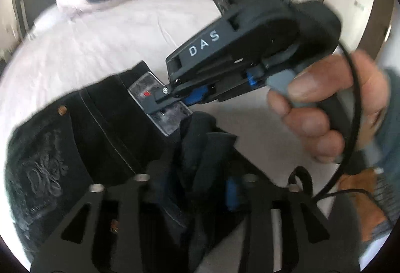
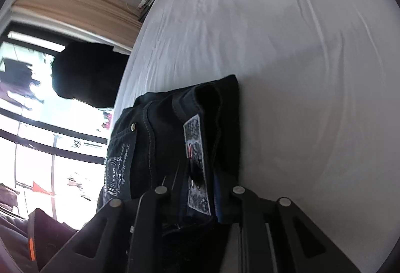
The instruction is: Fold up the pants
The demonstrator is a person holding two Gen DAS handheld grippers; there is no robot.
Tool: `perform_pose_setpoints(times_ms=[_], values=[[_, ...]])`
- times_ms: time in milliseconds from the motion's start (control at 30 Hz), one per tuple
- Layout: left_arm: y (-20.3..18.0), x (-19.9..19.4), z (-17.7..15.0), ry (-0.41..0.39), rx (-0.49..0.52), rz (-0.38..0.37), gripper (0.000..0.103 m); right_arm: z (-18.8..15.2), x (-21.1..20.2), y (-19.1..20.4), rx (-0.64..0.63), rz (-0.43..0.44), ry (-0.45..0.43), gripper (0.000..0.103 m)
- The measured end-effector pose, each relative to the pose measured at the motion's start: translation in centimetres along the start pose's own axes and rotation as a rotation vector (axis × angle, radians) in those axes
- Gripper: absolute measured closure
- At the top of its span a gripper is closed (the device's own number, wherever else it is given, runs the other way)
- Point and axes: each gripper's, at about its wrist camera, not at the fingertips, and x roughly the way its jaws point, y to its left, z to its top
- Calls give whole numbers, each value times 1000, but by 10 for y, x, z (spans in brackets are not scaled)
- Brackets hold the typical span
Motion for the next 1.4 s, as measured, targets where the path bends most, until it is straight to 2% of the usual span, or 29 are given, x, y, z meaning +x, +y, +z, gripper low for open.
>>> perform_pose_setpoints(times_ms=[33, 100, 200, 233, 267, 300, 367, 400, 433, 500, 567, 667, 700, 733, 767, 867, 1000, 1067, 1100, 1133, 1200, 1300, 1400], values=[[3, -5, 0, 8, -27, -28, 40, 0, 1, -1, 6, 6, -4, 83], [13, -28, -3, -18, -84, -92, 38, -2, 1, -1, 10, 2, -8, 80], [31, -65, -9, -67, -124, -130, 34, -7, -5, 0, 19, -19, -17, 73], [41, -74, -11, -78, -145, -133, 34, -8, -10, -1, 26, -26, -23, 69], [51, -81, -13, -84, -165, -129, 34, -9, -16, -2, 35, -43, -34, 59], [68, -90, -17, -93, -200, -111, 34, -11, -24, -1, 42, -105, -50, 52], [91, -96, -21, -94, -245, -86, 34, -13, -38, 1, 59, -157, -72, 50], [104, -99, -23, -98, -261, -87, 34, -15, -47, 4, 64, -139, -98, 50], [112, -98, -23, -104, -267, -81, 34, -19, -57, 15, 52, -90, -138, 50], [124, -94, -26, -105, -281, -56, 34, -26, -62, 38, -7, 2, -165, 50], [137, -86, -32, -87, -288, -44, 34, -36, -53, 62, -77, 49, -151, 50], [146, -66, -46, -33, -305, -36, 34, -53, -24, 69, -102, 23, -73, 50], [149, -61, -51, -21, -311, -29, 34, -59, -13, 62, -79, 0, -44, 52], [151, -57, -54, -22, -310, -35, 34, -64, -4, 51, -50, -19, -23, 62], [150, -58, -56, -22, -300, -34, 34, -70, -2, 41, -36, -13, -48, 76], [159, -69, -49, -49, -300, -62, 34, -75, -11, 21, 37, 38, -102, 89], [197, -80, -17, -131, -297, -38, 34, -75, -10, 20, 24, 11, -104, 92], [210, -75, -6, -137, -290, -56, 36, -70, -7, 22, 17, -4, -102, 93], [214, -70, -2, -126, -265, -53, 40, -68, -6, 22, 21, -7, -103, 94], [217, -57, -2, -91, -236, -55, 44, -68, -7, 20, 26, -9, -104, 98], [221, -30, -11, -19, -251, -75, 55, -68, -1, 18, 46, -19, -107, 103], [230, -18, -31, -54, -272, -79, 57, -69, -1, 10, 75, 9, -119, 103], [230, -17, -29, -47, -255, -68, 57, -69, -2, 11, 70, 1, -124, 103]])
